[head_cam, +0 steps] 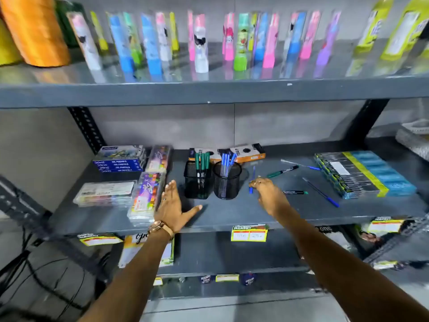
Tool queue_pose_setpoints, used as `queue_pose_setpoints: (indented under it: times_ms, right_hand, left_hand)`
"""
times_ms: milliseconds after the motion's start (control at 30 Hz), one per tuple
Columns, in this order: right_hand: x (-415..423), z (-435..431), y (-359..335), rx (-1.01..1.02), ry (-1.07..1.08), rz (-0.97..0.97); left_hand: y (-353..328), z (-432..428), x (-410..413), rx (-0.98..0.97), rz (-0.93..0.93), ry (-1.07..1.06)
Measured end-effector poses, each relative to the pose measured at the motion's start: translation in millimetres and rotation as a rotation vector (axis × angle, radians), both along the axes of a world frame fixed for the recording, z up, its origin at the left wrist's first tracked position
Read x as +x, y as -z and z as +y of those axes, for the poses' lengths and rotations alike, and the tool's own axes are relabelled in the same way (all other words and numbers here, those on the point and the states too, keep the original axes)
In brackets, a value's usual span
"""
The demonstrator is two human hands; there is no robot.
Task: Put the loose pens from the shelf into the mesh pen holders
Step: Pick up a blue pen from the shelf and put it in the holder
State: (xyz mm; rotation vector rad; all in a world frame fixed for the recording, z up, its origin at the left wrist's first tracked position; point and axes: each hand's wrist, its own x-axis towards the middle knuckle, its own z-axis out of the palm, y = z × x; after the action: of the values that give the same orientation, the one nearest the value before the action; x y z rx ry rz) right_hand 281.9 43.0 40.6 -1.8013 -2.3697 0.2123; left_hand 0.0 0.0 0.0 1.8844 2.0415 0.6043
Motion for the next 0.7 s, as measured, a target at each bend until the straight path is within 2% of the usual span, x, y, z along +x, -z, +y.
queue_pose_setpoints:
  times_ms: [167,267,467,500,567,700]
  right_hand:
    - [7,53,3,-0.146,-0.220,-0.214]
    - [7,68,4,-0.233,-0.263,-0.342]
    - [16,87,16,-0.097,-0.464,-0.432]
    - [18,88,19,-0.039,-0.475,-0.393]
    - [23,86,21,0.071,-0.428,-0.187]
    - [13,76,-9,0.264,-0.031,0.425]
  left_hand:
    - [6,22,6,-0.069,-0.070,-0.038]
    - [9,27,9,-0.093,-0.079,-0.053]
    - [10,39,10,-0.087,-0.030,-0.046]
    - [11,40,10,-0.074,-0.025,-0.049]
    - [11,39,11,-0.055,-0.017,-0.048]
    - [14,40,9,-0.051,-0.019,-0.053]
